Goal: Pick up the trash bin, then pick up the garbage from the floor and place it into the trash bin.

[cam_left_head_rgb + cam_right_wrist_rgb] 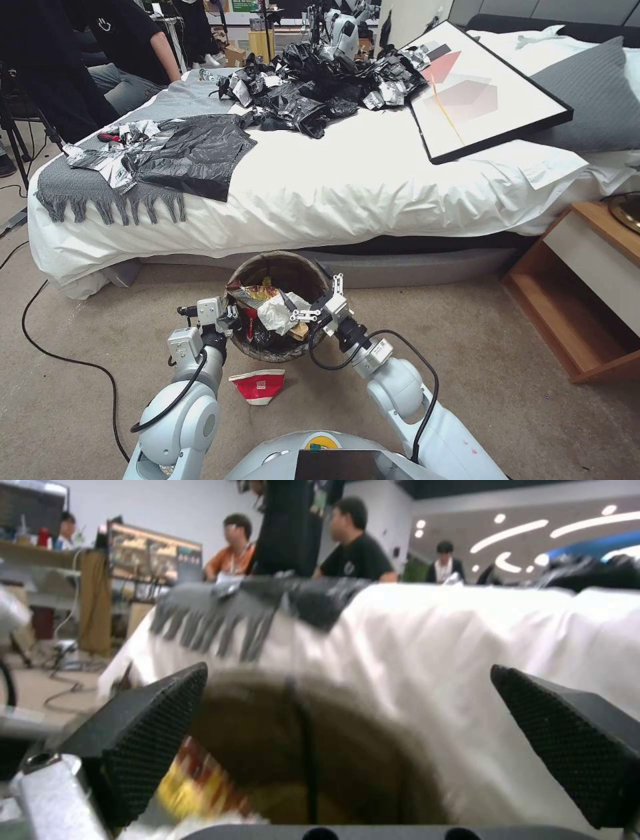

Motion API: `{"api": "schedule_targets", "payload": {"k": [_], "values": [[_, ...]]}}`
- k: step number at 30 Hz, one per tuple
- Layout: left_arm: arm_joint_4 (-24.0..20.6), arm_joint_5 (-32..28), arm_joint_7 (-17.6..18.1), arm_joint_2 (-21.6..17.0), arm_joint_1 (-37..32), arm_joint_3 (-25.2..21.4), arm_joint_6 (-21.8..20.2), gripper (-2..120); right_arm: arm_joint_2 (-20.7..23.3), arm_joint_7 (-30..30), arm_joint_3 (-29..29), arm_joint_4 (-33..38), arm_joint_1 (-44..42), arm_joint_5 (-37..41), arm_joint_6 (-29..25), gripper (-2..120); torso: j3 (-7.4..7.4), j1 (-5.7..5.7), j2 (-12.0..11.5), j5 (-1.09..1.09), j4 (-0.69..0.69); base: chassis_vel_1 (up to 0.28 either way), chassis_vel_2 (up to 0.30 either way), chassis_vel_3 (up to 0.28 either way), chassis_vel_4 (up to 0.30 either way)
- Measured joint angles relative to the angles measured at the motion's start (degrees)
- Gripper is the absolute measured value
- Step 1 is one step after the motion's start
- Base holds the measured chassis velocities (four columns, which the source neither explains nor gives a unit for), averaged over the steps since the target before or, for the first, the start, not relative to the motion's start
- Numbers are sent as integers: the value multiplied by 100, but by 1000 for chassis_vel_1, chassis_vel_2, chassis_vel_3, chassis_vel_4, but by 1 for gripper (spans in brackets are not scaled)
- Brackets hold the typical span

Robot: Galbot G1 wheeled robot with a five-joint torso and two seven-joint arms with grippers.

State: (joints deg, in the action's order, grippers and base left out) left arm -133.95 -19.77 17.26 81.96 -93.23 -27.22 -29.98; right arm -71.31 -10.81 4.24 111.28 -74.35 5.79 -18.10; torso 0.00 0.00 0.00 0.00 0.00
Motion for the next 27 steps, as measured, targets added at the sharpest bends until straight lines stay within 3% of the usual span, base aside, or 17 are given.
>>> {"api": "schedule_targets", "payload": {"k": [11, 14, 21, 27], "values": [[50, 7, -4, -6, 3, -44, 2, 4, -114, 271, 390, 1125, -184, 4, -6, 100, 0, 0, 0, 0, 0, 0, 0, 0, 0], [54, 8, -13, -1, -3, -67, 38, 4, -208, 605, 591, 1393, -350, -158, 86, 100, 0, 0, 0, 0, 1, 0, 0, 0, 0], [54, 8, -39, -4, 9, -105, 78, 4, -376, 1675, 911, 1404, -791, -748, 493, 100, 0, 0, 0, 0, 0, 0, 0, 0, 0], [53, 1, -42, -9, 14, -106, 78, 4, -453, 1988, 932, 1314, -1008, -740, 595, 100, 0, 0, 0, 0, 0, 0, 0, 0, 0]]}}
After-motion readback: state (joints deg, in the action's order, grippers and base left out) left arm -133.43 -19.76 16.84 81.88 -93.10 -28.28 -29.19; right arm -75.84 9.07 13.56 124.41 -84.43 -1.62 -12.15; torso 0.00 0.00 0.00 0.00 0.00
